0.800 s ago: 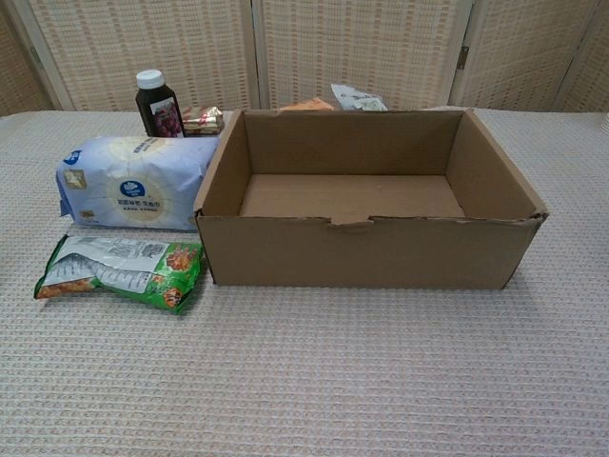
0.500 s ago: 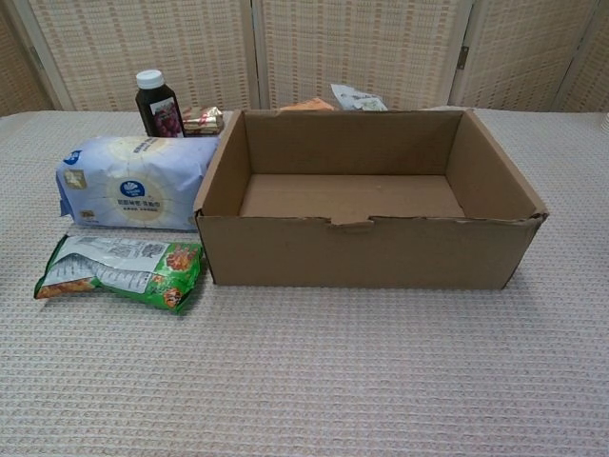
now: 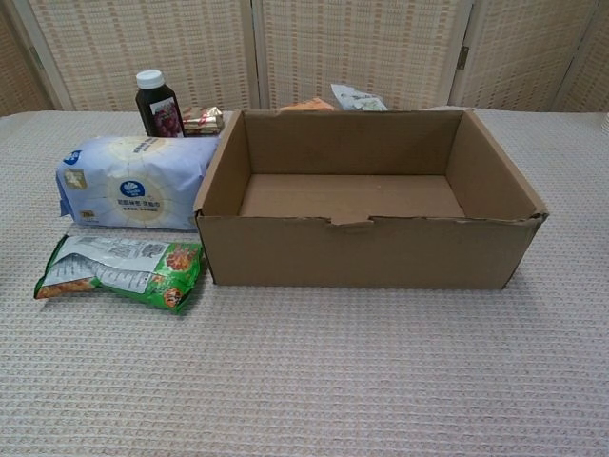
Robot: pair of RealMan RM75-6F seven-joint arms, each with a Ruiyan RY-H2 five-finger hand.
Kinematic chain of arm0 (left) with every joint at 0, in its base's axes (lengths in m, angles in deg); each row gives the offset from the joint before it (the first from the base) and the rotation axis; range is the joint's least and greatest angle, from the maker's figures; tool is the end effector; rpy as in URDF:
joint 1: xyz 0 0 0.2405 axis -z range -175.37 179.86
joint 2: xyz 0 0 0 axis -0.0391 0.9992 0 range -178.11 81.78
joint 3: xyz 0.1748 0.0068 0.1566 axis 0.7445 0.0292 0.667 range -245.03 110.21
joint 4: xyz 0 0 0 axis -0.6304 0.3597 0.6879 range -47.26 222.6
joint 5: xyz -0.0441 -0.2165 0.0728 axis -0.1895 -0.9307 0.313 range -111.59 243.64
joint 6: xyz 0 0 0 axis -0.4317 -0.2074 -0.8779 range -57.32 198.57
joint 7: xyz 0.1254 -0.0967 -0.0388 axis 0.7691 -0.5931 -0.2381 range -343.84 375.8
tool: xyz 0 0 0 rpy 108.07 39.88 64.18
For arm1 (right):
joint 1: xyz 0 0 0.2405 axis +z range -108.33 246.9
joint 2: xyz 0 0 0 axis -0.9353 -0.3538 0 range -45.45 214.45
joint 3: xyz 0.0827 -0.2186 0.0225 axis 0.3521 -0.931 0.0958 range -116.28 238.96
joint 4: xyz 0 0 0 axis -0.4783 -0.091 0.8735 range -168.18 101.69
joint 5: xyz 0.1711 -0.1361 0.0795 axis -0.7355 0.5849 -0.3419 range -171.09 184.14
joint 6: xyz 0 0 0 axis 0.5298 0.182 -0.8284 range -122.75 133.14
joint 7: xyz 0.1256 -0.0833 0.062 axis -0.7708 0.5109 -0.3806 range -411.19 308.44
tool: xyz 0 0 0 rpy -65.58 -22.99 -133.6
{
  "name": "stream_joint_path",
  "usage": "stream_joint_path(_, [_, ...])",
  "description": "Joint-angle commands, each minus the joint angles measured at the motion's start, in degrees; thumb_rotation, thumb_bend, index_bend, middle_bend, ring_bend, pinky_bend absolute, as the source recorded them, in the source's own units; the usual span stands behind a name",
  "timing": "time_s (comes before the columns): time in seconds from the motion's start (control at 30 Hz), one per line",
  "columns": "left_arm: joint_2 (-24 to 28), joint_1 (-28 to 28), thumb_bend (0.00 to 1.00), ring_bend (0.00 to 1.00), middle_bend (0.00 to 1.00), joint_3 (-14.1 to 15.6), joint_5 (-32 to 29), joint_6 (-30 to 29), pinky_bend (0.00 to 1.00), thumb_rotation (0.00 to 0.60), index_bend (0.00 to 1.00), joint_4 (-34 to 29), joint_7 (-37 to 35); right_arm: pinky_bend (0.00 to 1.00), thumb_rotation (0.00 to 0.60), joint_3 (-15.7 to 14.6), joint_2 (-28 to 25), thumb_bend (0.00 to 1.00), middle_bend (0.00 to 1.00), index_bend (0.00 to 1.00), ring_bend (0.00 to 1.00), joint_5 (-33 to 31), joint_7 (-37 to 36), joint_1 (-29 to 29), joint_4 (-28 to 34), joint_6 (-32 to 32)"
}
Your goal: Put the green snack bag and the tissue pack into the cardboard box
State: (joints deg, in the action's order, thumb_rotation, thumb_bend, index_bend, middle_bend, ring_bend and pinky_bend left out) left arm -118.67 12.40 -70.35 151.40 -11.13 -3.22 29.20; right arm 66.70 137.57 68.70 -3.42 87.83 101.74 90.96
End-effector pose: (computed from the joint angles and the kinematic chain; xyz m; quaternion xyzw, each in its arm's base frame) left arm -0.2769 0.2261 0.0884 -0.6487 -0.3326 -0.3557 0.5849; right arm -0.1563 -0.2257 0.1403 0.6456 -0.3446 0.2662 0.6274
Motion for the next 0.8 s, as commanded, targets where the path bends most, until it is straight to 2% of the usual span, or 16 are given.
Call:
stream_joint_path(0.03, [-0.2,0.0,0.32,0.09,0.17,0.3,0.1,0.2,0.2,0.6,0.18,0.1,-0.2,0.07,0.6,0.2,0.2,0.06,0.11,0.07,0.0,-0.2,0.1,0.1,0.0,0.3])
stream_joint_path(0.23, [-0.4,0.1,0.32,0.09,0.17,0.5,0.3,0.4,0.23,0.6,0.17,-0.7,0.3,0.07,0.6,0.2,0.3,0.06,0.11,0.07,0.0,-1.5,0.4,0.4,0.0,-0.1])
stream_joint_path(0.43, [-2.1,1.5,0.32,0.09,0.16,1.2,1.1,2.5,0.23,0.6,0.16,-3.1,4.3,0.07,0.6,0.5,-0.3,0.06,0.11,0.07,0.0,-2.1,-0.4,0.8,0.0,-0.4])
stream_joint_path(0.8, [-8.2,7.1,0.32,0.09,0.16,1.0,0.7,10.7,0.23,0.6,0.16,-0.6,9.3,0.07,0.6,0.9,-2.4,0.06,0.11,0.07,0.0,-2.6,-3.1,0.9,0.0,-1.2])
